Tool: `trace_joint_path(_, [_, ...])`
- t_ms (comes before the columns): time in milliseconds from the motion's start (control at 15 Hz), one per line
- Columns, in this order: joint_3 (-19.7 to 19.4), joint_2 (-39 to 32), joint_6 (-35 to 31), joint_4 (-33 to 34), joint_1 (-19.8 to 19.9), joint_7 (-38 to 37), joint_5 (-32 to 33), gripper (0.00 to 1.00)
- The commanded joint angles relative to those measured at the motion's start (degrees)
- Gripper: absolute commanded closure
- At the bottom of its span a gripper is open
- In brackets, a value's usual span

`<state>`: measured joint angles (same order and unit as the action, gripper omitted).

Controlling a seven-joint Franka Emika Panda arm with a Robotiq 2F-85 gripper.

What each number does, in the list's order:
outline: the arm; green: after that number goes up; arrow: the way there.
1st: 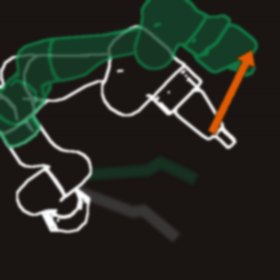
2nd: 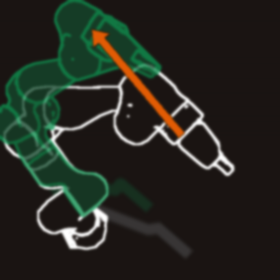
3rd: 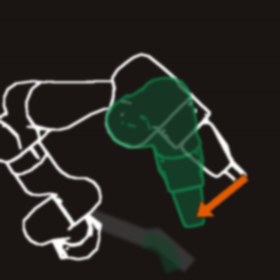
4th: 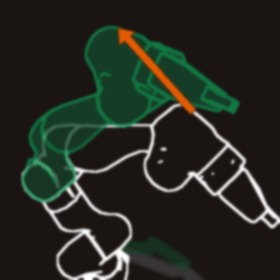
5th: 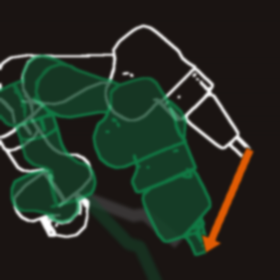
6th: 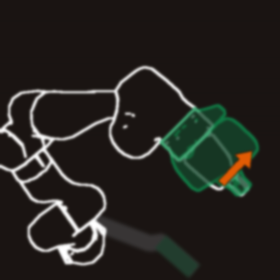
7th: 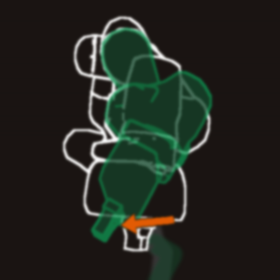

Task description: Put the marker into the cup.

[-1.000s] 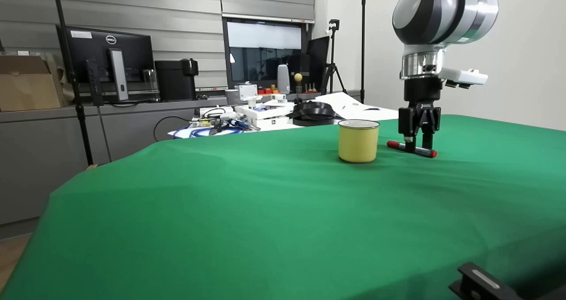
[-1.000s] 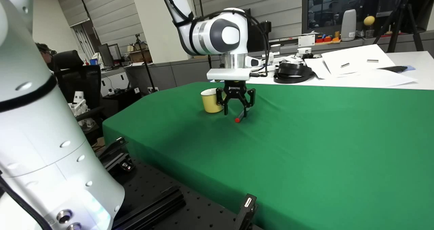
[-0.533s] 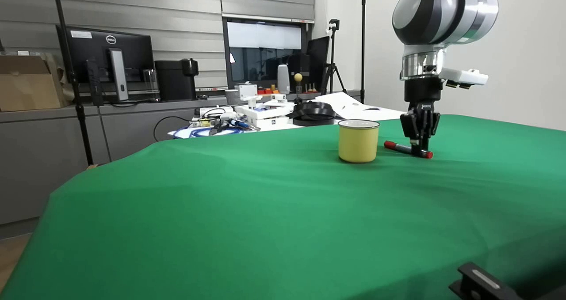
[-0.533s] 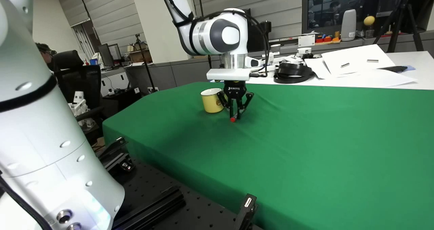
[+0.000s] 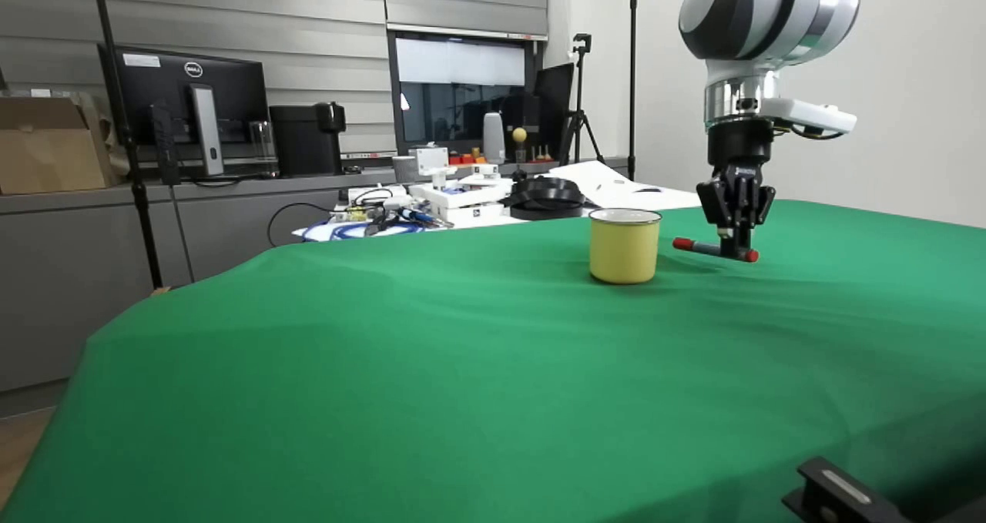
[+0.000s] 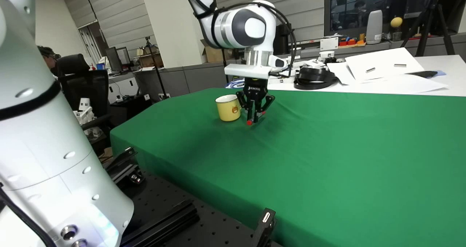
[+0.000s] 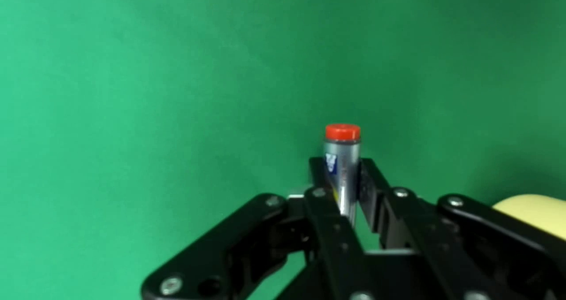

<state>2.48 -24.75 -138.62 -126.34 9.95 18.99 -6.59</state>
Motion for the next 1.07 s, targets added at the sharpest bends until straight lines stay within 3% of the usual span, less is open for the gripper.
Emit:
trace_joint_path(0, [-1.6,0.5,14.3,7.5,-0.7,-5.5,-1.1,0.95])
trace_joint_path(400, [-2.7,-3.5,39.6,23.1,-2.2,-9.7,-0.6,0.95])
trace_joint_path(1000, [-1.7,-17.2,56.6,43.5,-7.1,-18.6,-2.1,0.95])
